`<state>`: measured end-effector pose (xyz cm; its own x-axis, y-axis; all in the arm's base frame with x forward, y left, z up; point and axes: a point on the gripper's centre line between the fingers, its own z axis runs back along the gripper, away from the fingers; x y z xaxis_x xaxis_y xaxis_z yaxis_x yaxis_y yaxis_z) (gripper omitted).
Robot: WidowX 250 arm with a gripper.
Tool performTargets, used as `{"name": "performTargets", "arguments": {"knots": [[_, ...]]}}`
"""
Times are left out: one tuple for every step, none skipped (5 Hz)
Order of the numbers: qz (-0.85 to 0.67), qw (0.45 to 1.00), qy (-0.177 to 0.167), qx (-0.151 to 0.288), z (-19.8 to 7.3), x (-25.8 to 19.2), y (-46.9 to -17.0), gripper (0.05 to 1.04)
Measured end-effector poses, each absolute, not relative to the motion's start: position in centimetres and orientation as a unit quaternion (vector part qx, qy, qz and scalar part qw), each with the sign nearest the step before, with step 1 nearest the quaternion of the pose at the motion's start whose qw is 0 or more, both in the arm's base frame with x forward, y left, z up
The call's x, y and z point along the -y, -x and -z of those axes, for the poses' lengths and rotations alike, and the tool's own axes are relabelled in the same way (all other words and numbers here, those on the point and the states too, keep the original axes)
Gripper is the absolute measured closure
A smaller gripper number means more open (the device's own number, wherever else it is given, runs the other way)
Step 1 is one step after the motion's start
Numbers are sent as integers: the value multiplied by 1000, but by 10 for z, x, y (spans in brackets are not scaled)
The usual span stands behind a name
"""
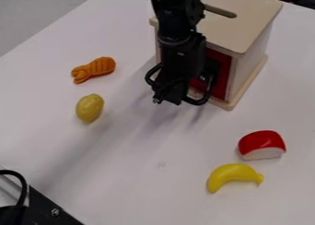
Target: Open the drawer
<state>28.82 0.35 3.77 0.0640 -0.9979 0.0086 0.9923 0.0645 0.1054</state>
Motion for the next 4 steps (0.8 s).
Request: {"name": "performTargets", "arguments": {"knots": [[683, 728, -37, 39, -38, -4, -283, 976], [684, 728, -37, 39, -41, -4, -273, 976], [684, 727, -33, 43, -45, -3, -259, 976], [687, 724, -42, 46, -50, -5, -251, 977]]}}
